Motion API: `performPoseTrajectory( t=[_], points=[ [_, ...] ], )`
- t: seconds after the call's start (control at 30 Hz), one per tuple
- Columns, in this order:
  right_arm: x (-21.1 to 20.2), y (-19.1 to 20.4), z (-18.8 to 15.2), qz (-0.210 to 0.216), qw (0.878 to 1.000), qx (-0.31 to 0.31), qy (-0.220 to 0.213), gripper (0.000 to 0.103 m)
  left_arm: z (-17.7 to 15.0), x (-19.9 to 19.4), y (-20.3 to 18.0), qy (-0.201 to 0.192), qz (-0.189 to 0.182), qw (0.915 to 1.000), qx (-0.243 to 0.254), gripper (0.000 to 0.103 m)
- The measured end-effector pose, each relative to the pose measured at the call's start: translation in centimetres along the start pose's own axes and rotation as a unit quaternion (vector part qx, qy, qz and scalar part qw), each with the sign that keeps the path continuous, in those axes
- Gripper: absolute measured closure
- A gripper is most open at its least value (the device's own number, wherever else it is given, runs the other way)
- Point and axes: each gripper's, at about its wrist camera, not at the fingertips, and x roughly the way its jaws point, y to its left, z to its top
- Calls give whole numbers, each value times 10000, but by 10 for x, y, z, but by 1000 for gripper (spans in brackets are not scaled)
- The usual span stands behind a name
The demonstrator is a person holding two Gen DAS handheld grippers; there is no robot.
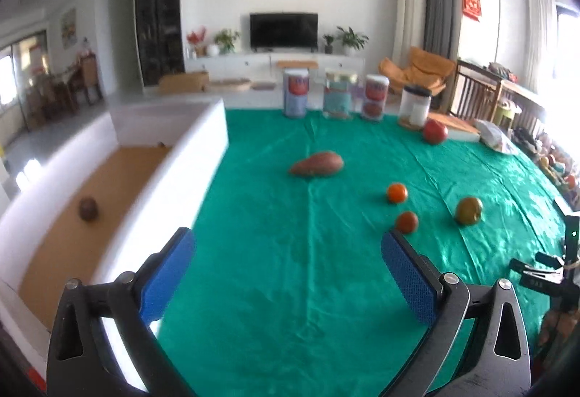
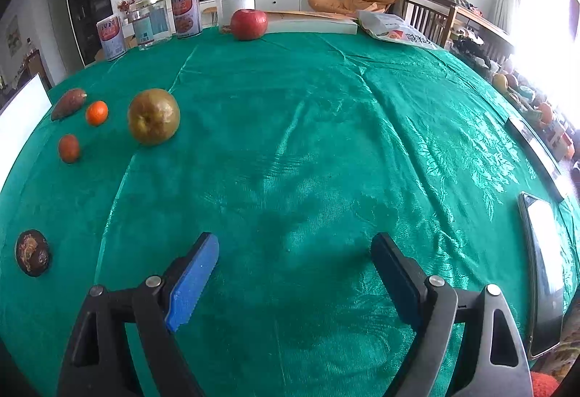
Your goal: Organize fruits
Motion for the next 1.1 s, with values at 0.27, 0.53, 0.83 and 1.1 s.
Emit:
performPoseTrajectory(
  t=[0.27, 0.53, 0.83, 1.1],
  points=[
    [0, 0, 0, 16, 10000, 5, 13, 17, -34, 57, -9, 687, 249, 9972, 176, 1],
    [1, -1, 0, 23, 10000, 56, 46, 14, -44, 89, -7, 1139, 207, 9929, 255, 1],
    [4, -4, 1, 69, 9998, 140, 98, 12, -47, 98, -1, 1444, 161, 9893, 125, 1],
    [6, -4, 3, 92, 9998, 131, 142, 8, -47, 99, -1, 1436, 186, 9894, 134, 0]
  ],
)
